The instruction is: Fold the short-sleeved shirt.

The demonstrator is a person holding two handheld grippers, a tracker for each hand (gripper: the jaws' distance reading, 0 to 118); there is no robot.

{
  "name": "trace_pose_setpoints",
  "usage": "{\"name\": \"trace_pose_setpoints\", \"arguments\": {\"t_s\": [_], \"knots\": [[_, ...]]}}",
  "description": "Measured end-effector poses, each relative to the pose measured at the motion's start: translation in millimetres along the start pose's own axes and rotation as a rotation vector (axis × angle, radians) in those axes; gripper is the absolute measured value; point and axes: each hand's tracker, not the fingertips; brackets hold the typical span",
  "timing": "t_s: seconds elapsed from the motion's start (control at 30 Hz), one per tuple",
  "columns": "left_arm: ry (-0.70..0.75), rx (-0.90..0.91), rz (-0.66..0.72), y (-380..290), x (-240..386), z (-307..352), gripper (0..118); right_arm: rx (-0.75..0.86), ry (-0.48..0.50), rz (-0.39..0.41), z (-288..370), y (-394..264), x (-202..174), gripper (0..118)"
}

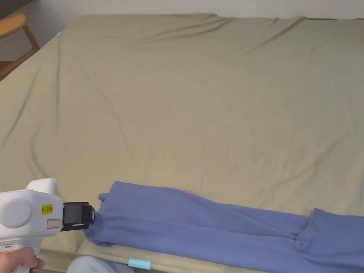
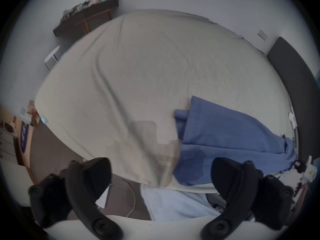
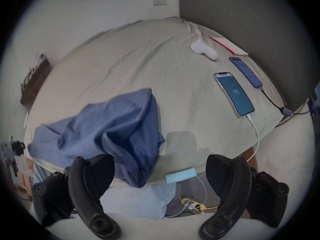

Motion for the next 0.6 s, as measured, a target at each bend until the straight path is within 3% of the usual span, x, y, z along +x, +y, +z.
{"name": "trace_pose_setpoints", "arguments": {"t_s": [0.1, 0.13, 0.17, 0.2, 0.23, 0.37, 0.6], "knots": [[-0.061, 0.036, 0.136, 5.9, -16.6, 12.2, 109, 0.004, 0.045, -0.038, 13.8, 6.6, -3.7, 103], [-0.113, 0.051, 0.183, 7.0, -27.4, 11.3, 97, 0.02, 0.064, -0.051, 17.8, 7.3, -9.4, 85], [-0.174, 0.089, 0.222, 7.4, -34.4, 13.5, 68, 0.059, 0.09, -0.06, 18.3, 11.0, -11.5, 47], [-0.234, 0.089, 0.243, 10.1, -38.1, 13.2, 11, 0.072, 0.1, -0.063, 18.4, 14.0, -15.6, 0], [-0.271, 0.056, 0.249, 13.9, -39.7, 9.5, 0, 0.099, 0.077, -0.097, 17.4, 13.4, -21.5, 0], [-0.273, 0.053, 0.214, 20.2, -23.7, 5.7, 0, 0.07, 0.135, -0.074, 17.1, 19.1, -45.9, 0], [-0.484, -0.02, 0.215, 49.9, -28.4, -46.5, 0, 0.038, 0.135, -0.051, 4.1, 21.1, -68.2, 0]]}}
